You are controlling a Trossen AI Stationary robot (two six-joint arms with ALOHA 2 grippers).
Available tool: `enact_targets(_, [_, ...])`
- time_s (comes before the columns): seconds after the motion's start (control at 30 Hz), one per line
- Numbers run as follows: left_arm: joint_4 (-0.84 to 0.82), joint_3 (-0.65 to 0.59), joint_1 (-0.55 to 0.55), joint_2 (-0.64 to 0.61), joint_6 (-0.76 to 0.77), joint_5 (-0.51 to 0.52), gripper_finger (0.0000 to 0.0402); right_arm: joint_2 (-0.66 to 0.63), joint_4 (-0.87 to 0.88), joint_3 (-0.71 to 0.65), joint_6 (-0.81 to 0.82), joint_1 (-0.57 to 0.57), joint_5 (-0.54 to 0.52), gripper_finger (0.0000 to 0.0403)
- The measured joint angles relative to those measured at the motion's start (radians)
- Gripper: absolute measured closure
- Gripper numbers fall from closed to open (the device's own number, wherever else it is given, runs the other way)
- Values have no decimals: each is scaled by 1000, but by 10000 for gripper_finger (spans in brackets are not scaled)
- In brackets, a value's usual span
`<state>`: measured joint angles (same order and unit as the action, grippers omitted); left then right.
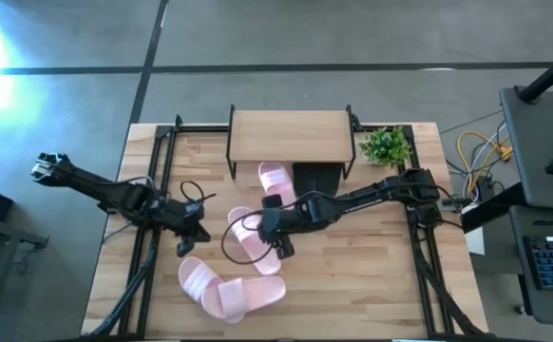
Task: Pick and place slides into the shelf
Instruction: Put the pink slipper on the shelf
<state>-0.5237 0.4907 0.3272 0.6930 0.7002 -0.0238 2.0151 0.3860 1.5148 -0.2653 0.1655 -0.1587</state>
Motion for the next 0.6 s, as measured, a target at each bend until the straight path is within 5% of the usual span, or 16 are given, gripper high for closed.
enact_targets(0.6, [-26,-3,2,-20,-26,1,366,82,-109,0,-79,13,4,181])
